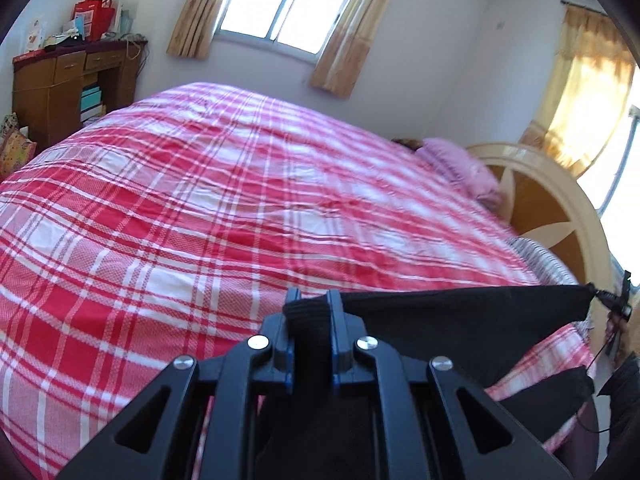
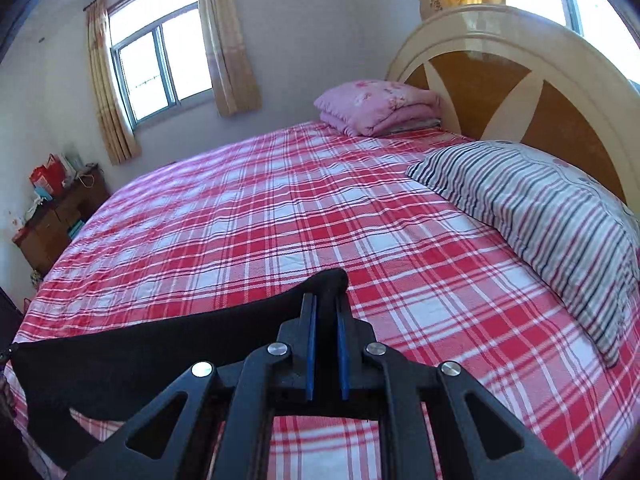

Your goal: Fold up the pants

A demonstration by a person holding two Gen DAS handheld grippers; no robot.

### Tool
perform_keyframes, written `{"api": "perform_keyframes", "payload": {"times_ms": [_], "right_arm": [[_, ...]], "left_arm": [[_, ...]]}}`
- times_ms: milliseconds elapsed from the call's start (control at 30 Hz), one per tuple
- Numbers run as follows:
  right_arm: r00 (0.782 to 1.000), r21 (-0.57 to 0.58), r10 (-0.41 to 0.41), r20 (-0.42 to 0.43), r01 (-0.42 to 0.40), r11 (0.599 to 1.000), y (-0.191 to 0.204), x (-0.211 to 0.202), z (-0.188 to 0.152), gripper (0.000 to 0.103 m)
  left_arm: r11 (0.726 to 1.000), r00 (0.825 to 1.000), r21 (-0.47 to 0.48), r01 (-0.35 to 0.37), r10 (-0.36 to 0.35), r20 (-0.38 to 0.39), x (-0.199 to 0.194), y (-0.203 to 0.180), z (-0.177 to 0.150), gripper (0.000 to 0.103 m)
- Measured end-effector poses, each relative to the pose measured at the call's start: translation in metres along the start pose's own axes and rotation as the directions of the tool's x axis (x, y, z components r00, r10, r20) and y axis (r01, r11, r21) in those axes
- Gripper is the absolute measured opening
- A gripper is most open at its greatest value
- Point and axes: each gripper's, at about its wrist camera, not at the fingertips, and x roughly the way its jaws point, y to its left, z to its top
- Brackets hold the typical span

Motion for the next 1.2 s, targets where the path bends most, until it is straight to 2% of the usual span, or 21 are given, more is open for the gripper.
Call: {"api": "perform_keyframes", "payload": {"times_ms": [167, 300, 667, 767, 867, 967, 1067, 1200], "right_arm": [[0.999, 0.058, 0.02, 0.031, -0.022, 0.998, -0.026, -0.039, -0.038, 0.008], [0.998, 0.076, 0.039, 0.043, -0.042, 0.996, -0.042, -0.069, -0.077, 0.008], [0.999, 0.15, 0.031, -0.022, -0.027, 0.988, -0.079, -0.102, -0.171, 0.009], [0.998, 0.132, 0.041, -0.05, -0.035, 0.991, -0.082, -0.109, -0.186, 0.009], [0.997, 0.147, 0.049, -0.066, -0.039, 0.988, -0.088, -0.114, -0.195, 0.012], [0.999, 0.158, -0.006, -0.05, 0.014, 0.987, -0.095, -0.126, -0.198, 0.012], [0.997, 0.177, -0.067, -0.029, 0.071, 0.982, -0.102, -0.141, -0.198, 0.012], [0.999, 0.189, -0.045, 0.02, 0.041, 0.981, -0.09, -0.158, -0.192, 0.013]], "left_arm": [[0.998, 0.998, 0.019, 0.061, -0.061, 0.033, -0.03, -0.005, -0.025, 0.013], [0.995, 0.995, 0.039, 0.097, -0.098, 0.031, -0.047, -0.003, -0.053, 0.013], [0.986, 0.991, 0.093, 0.136, -0.137, 0.005, -0.065, 0.004, -0.111, 0.015], [0.987, 0.993, 0.111, 0.117, -0.116, -0.015, -0.069, 0.008, -0.121, 0.021], [0.988, 0.995, 0.114, 0.103, -0.102, -0.018, -0.074, 0.014, -0.126, 0.037], [0.988, 0.995, 0.124, 0.096, -0.095, -0.015, -0.081, 0.017, -0.13, 0.043], [0.985, 0.998, 0.156, 0.069, -0.067, -0.019, -0.091, 0.019, -0.135, 0.057], [0.984, 1.0, 0.179, 0.022, -0.021, -0.004, -0.107, 0.027, -0.137, 0.058]]}}
